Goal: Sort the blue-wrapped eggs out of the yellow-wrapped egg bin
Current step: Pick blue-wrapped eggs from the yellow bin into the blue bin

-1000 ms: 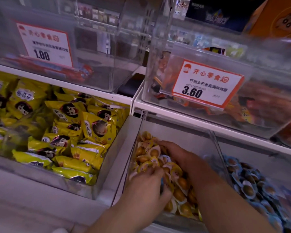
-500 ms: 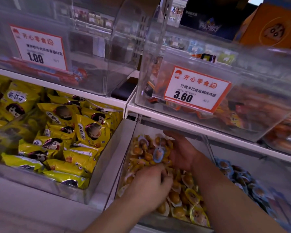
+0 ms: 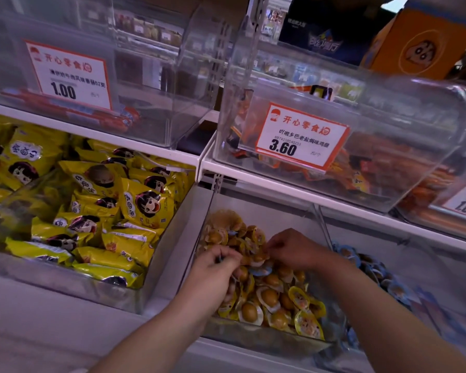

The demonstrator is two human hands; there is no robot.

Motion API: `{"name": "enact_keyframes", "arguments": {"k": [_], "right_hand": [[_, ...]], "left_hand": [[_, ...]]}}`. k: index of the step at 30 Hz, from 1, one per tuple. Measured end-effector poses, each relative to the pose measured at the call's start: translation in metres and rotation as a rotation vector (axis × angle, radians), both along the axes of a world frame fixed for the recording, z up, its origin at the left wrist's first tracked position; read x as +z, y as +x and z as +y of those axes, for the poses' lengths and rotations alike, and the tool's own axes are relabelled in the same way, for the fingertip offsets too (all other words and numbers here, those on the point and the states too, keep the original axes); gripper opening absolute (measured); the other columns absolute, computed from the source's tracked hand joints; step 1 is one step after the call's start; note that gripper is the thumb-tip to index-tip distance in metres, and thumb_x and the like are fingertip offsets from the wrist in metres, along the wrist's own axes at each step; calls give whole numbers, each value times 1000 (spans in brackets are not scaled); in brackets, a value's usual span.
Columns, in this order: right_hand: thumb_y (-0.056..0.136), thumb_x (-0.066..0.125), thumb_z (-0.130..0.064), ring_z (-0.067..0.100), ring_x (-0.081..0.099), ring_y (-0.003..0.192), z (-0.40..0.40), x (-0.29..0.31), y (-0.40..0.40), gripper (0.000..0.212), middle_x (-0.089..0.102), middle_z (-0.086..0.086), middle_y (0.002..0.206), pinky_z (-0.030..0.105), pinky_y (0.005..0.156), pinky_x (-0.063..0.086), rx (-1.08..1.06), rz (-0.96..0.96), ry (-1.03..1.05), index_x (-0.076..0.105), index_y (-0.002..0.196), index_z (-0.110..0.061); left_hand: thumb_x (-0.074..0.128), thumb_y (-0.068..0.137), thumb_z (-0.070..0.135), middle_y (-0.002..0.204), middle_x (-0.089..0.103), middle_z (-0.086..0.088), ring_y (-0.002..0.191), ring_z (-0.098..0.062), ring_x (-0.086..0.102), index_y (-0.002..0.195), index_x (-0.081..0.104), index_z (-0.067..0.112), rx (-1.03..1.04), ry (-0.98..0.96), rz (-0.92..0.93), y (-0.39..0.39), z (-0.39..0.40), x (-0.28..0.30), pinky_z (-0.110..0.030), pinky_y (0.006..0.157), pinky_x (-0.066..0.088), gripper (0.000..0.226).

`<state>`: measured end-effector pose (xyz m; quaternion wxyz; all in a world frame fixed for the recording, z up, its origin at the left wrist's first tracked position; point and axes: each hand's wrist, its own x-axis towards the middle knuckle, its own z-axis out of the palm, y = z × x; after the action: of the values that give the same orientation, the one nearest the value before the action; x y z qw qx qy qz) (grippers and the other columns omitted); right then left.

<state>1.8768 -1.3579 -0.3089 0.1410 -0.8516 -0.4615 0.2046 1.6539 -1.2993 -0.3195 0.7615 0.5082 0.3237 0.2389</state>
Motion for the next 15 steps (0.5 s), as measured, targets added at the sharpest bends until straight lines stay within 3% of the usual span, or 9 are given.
{"name": "enact_keyframes", "arguments": {"k": [3,6,8,10,13,15], "right_hand": [[94,61,-21,10,67,87,-14,6,-3,17,76,5,101,27,80,53,13,99,-36,78,97,-20],[89,66,-24,10,68,99,-18,14,-12,24,73,-7,109,26,89,55,88,138,-91,74,111,-28],[80,71,-45,5,65,101,-22,19,-23,45,66,-17,113,15,83,54,80,132,-96,65,124,-34],[71,67,-56,1,55,106,-26,20,-37,67,52,-23,118,4,80,44,120,-1,-79,53,134,-39],[78,73,-44,11,54,118,-29,9,-52,56,57,-12,130,30,99,49,206,-169,-32,57,130,-37],[85,72,-34,8,63,109,-33,9,-52,37,67,-10,120,32,95,53,120,-145,61,66,122,-33]], "left_hand": [[53,97,8,60,61,2,46,-13,43,96,66,12,17,26,14,2,1,0,-21,40,30,13],[54,96,9,61,61,2,47,-14,43,94,68,14,20,64,26,5,2,-1,-23,42,29,15],[55,96,9,60,61,3,46,-15,42,92,68,15,25,83,29,8,2,-4,-24,43,28,15],[55,96,9,59,61,3,45,-15,41,91,68,15,38,83,23,10,3,-6,-23,42,27,16],[56,95,9,60,61,2,44,-15,42,88,69,18,47,92,23,11,4,-9,-22,41,27,18],[56,95,10,62,62,1,45,-14,44,86,70,20,47,100,19,10,5,-11,-22,40,29,19]]}}
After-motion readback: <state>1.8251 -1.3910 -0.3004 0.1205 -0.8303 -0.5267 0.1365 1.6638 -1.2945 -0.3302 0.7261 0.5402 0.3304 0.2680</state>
